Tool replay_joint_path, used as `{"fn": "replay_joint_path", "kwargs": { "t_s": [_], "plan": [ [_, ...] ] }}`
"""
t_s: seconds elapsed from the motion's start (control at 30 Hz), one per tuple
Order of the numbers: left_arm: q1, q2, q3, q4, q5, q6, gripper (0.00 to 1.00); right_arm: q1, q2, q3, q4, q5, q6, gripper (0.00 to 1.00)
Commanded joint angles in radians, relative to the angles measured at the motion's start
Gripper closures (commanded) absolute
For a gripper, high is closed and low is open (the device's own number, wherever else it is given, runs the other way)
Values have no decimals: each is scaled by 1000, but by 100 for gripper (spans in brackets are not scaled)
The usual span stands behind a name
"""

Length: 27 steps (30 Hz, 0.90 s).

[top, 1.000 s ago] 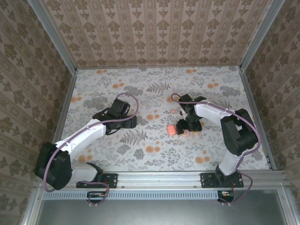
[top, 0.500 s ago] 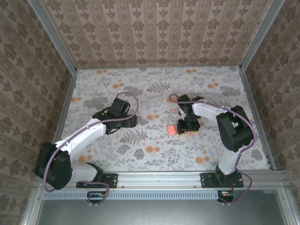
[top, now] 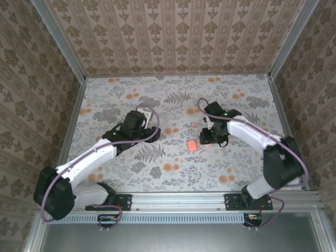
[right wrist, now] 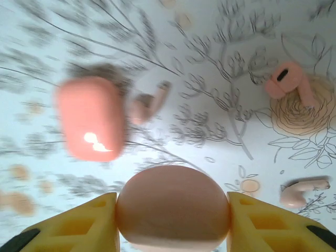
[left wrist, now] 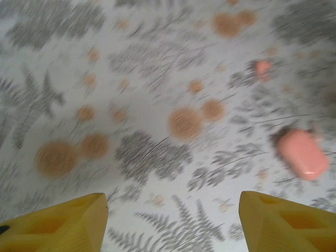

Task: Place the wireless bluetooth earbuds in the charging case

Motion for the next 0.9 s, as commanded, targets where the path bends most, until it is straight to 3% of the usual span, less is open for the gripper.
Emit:
{"fn": "replay_joint_path", "kwargs": {
  "t_s": [0.0,0.13,0.3,0.87],
  "plan": [
    [-39,-61,-107,323,95,127,36,7,-156,-76,187,-116,169,56],
    [-69,-71,-234,655,179,172,41,7,-278,-193,473,-218,340,59],
    [-127,-11,-221,722,251,265,41,20,-353,-290,734,-259,491,59],
    [-211,94,-184,906,276,272,45,117,-422,-368,931,-261,576,58]
  ]
}}
